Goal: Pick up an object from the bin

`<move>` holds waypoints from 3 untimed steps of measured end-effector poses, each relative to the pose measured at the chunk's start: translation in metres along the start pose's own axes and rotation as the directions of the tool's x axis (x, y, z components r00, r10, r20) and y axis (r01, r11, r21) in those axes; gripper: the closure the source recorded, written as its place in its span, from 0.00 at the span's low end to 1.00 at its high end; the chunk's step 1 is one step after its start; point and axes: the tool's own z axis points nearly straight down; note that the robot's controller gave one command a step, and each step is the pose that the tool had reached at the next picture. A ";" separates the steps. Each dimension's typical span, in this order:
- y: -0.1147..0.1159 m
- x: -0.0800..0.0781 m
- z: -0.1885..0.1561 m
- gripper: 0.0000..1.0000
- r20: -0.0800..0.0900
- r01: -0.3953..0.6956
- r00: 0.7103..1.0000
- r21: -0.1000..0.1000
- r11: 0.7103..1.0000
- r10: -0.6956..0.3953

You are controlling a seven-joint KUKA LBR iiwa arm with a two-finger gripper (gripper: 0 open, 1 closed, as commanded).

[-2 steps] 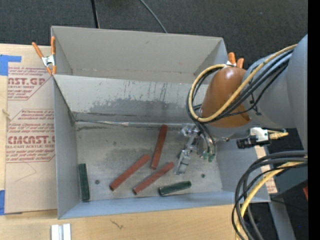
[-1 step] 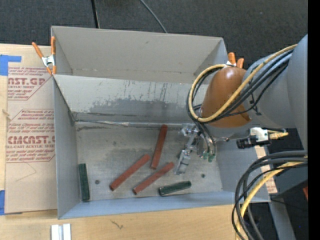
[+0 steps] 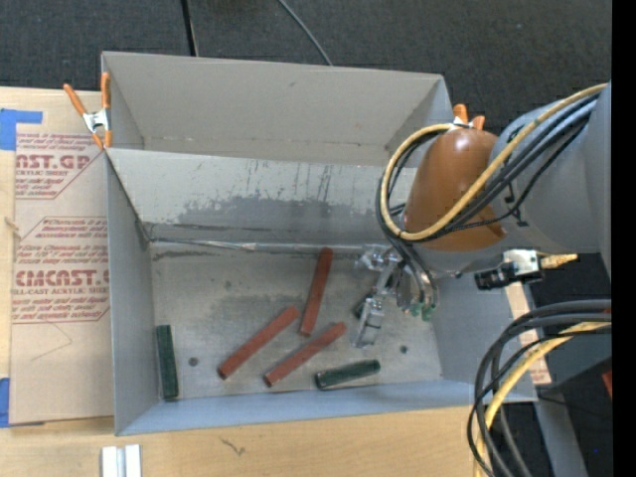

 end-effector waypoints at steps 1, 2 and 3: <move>0.032 0.008 -0.013 0.00 0.011 0.143 0.990 0.002 0.990 -0.143; 0.060 0.025 0.027 0.00 0.010 0.261 0.965 -0.004 0.965 -0.261; 0.032 0.026 0.054 1.00 0.013 0.292 0.956 0.000 0.956 -0.292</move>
Offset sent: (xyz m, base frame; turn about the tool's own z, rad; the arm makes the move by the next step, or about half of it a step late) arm -0.0170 0.0555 -0.0474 -0.2872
